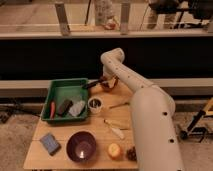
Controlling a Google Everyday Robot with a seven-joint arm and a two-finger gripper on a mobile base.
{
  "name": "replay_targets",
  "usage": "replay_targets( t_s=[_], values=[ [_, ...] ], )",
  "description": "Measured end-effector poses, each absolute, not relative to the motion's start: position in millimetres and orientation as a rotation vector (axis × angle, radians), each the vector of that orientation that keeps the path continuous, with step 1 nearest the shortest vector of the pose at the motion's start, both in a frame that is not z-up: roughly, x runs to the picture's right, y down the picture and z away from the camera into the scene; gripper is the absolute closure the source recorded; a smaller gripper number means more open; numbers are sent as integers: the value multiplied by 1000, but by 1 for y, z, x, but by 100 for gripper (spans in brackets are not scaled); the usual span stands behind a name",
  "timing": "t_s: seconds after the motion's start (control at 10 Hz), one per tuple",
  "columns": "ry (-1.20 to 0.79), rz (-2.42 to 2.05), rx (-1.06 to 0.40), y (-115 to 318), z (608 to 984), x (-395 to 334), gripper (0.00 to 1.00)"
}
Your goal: Place brush in purple bowl
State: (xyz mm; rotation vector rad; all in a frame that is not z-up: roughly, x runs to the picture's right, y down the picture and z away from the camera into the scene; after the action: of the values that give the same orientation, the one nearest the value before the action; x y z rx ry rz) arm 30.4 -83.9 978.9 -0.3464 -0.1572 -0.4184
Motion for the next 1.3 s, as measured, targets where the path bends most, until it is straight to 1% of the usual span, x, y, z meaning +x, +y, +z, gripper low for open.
replay_targets(
  t_s=[0.4,0.6,1.3],
  values=[
    [-141,-447,-358,-94,961,26,40],
    [-136,-458,-367,-93,958,26,40],
    [-133,-478,-345,-94,969,24,40]
  ],
)
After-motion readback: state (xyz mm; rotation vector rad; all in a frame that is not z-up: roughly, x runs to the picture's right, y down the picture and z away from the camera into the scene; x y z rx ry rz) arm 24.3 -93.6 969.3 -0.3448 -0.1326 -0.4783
